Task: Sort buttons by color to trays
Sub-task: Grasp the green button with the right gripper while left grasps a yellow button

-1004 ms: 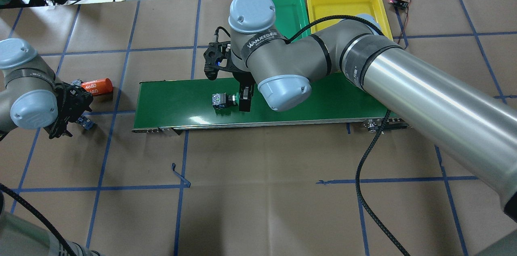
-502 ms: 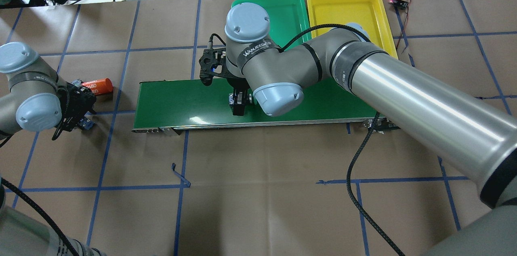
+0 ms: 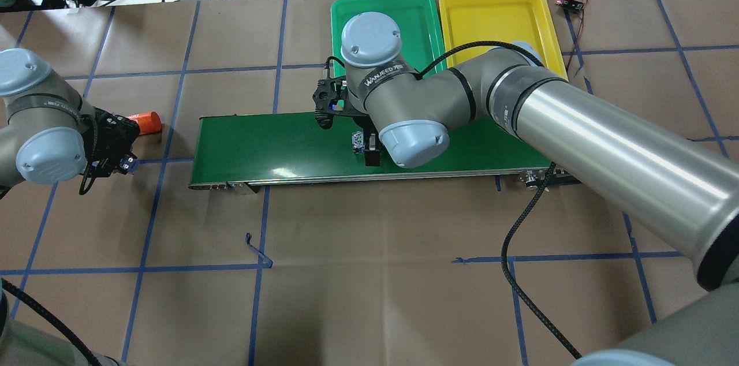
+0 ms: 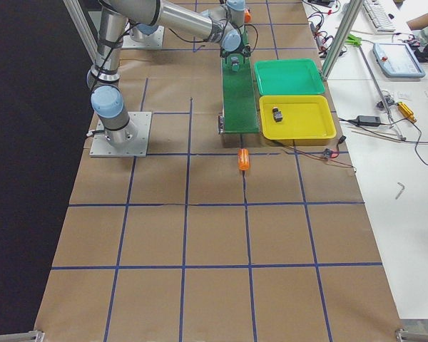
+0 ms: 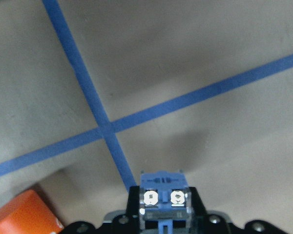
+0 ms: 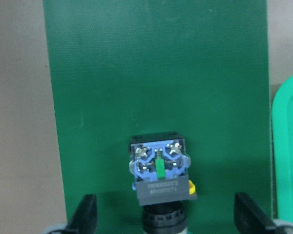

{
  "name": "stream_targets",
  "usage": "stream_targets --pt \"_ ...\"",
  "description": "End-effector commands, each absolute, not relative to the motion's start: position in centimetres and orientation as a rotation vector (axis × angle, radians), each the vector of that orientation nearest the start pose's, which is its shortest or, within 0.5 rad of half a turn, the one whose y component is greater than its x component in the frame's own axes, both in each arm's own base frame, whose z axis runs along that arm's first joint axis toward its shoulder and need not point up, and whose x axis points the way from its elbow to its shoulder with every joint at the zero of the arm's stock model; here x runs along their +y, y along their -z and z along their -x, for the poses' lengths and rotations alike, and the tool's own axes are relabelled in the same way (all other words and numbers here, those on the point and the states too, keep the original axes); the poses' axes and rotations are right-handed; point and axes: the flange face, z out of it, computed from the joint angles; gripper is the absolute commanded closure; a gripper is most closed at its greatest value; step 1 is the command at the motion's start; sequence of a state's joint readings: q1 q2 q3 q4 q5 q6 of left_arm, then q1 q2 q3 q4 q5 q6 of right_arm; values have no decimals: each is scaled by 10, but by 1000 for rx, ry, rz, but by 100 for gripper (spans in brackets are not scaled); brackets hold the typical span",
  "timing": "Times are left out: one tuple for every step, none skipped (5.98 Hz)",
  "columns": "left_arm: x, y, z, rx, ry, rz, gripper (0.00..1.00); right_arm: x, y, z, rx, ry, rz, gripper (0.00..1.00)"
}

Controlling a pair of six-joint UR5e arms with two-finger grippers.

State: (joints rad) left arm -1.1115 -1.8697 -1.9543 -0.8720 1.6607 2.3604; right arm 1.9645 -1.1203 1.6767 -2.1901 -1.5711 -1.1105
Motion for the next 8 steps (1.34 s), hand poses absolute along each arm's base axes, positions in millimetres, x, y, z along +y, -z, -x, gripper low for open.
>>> stream_targets --pt "-541 -273 -50 -1993 152 2423 100 -529 -237 -334 2312 53 2167 10" --pt "-552 -282 -10 -2078 157 2346 100 -530 -237 -330 2326 29 2199 42" --pt "-551 -283 26 -2204 145 2238 100 -532 -241 -322 2336 -10 2273 71" --pt "-550 -272 49 -2233 157 2198 100 -536 -254 -309 2345 0 2278 81" --pt "-549 -271 69 -2241 96 2159 100 -546 -266 -283 2321 13 2311 87" --pt "-550 -264 76 -2269 86 2106 98 -556 -284 -256 2320 53 2338 89" --pt "-551 -260 75 -2265 91 2105 37 -573 -308 -238 2332 135 2356 89" --pt "-556 -262 73 -2262 89 2115 2 -598 -329 -242 2362 213 2364 88"
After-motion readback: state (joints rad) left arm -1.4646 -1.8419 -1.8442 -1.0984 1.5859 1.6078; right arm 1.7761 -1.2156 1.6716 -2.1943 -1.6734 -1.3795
